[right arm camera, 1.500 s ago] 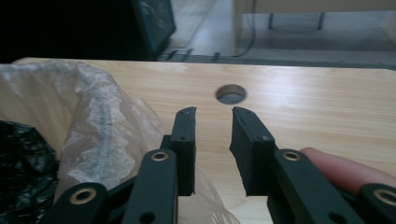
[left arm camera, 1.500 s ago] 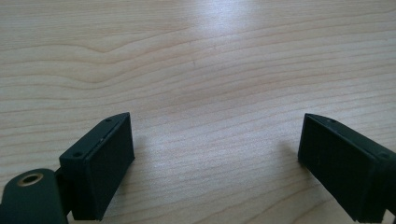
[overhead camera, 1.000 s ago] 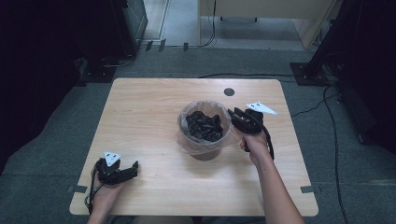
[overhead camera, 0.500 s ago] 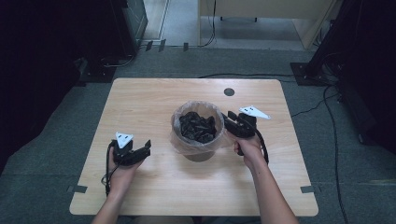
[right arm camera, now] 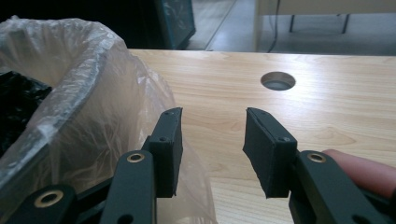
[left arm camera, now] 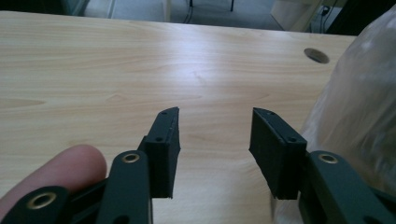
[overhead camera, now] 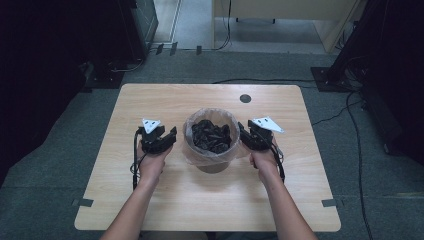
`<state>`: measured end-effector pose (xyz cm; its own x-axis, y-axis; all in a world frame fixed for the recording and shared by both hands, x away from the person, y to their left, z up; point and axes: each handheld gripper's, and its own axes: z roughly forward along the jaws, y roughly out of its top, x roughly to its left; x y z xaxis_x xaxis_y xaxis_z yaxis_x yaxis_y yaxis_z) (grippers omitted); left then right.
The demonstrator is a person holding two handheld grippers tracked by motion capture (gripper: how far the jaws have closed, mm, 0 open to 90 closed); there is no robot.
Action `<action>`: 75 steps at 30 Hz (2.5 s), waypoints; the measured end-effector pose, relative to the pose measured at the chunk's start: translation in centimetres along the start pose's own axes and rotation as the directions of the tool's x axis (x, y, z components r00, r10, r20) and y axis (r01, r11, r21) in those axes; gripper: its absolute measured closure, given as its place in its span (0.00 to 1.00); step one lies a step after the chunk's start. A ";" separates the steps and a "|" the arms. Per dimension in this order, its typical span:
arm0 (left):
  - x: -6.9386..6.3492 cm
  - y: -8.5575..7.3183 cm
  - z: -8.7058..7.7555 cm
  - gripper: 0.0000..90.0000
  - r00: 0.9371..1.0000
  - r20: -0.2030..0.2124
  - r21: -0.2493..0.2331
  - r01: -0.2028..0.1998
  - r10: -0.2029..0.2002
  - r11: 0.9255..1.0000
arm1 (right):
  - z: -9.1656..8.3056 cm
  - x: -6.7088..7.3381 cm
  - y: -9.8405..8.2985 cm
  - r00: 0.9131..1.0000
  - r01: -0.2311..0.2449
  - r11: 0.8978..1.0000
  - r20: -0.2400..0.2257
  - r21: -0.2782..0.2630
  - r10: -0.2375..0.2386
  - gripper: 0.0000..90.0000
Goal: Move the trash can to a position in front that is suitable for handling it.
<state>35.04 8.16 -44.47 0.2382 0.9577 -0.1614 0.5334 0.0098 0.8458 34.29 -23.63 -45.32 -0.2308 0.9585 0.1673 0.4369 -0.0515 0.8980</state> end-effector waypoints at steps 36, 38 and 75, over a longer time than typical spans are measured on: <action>-2.1 -2.8 -3.0 0.97 0.973 0.232 0.024 0.006 -0.011 1.000 | -3.7 3.1 -2.9 0.990 -0.011 0.999 -0.142 0.038 0.016 0.96; -2.1 -3.0 -3.3 0.98 0.973 0.229 0.020 0.006 -0.011 1.000 | -4.1 3.4 -3.1 0.989 -0.015 0.999 -0.146 0.040 0.021 0.96; 9.9 -10.3 -7.6 0.12 0.993 -0.060 0.204 -0.087 0.101 0.975 | -9.1 -5.8 -8.4 0.992 -0.029 0.987 0.126 0.160 0.009 0.20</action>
<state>25.75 19.74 -50.89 0.2419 0.9693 -0.0449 0.6651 -0.1320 0.7350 24.07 -31.32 -50.14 -0.1157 0.9857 0.1228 0.5772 -0.0339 0.8159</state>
